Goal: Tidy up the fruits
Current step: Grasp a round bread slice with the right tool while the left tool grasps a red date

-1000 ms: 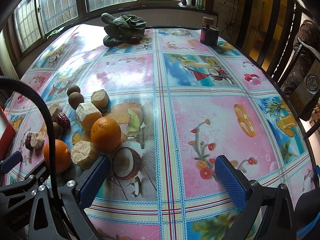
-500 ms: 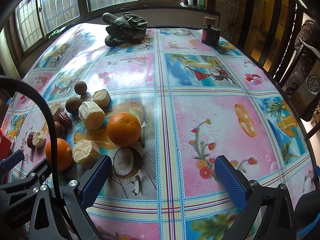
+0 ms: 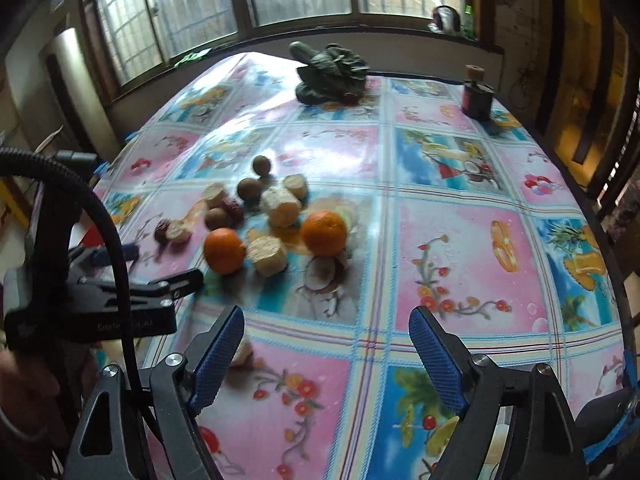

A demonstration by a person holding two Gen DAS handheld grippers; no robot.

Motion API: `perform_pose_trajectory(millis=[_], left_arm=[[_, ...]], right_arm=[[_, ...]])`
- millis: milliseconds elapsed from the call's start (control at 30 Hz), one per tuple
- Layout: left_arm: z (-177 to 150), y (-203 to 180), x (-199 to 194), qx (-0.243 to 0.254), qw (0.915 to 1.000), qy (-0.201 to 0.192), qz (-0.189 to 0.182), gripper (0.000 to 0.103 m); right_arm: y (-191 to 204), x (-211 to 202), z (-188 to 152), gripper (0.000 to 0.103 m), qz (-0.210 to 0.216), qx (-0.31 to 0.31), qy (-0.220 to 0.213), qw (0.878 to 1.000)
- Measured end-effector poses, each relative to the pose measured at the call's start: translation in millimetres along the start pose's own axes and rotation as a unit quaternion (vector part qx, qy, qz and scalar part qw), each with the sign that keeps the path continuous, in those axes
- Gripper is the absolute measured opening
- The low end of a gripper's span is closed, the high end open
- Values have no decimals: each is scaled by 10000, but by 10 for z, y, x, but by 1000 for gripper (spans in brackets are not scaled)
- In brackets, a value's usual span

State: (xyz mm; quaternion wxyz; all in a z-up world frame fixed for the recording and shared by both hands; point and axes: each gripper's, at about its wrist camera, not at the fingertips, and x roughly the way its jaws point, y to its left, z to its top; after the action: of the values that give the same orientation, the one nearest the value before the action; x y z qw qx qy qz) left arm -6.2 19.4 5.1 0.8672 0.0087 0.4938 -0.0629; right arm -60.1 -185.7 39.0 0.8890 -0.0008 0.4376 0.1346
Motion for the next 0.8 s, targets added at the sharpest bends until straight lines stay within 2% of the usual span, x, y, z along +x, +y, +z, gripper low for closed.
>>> perform_pose_trajectory(millis=[133,200,333,400,433,500,667,800], left_arm=[[-108,219,-197,-64,9999,-61,-139,103],[-139,272,-304,13,9998,-154,-156,103],[-109,333,-375,18,9996,-185,-198,103],[-71,353,-351,-68,9996,-176,-192,103],[-52,354,-334,-84,9996,-160,-196,103],[-7,346,-298,-73,9998,-157,-135,103],[97,323,-238,36,9997,-225,14,103],[198,345,-152,-22,9998,-199,44,97]], right_arm=[[234,-4,-131,83,106,-528,66,9985],[291,35,-156,73,196,-595,94,9980],[431,155,-194,62,191,-831,282,9960],[485,231,-205,44,144,-951,382,9946],[507,256,-220,41,125,-990,415,9941],[526,260,-224,28,160,-1043,345,9938],[484,252,-158,28,136,-952,266,9950],[463,245,-97,28,155,-909,223,9955]])
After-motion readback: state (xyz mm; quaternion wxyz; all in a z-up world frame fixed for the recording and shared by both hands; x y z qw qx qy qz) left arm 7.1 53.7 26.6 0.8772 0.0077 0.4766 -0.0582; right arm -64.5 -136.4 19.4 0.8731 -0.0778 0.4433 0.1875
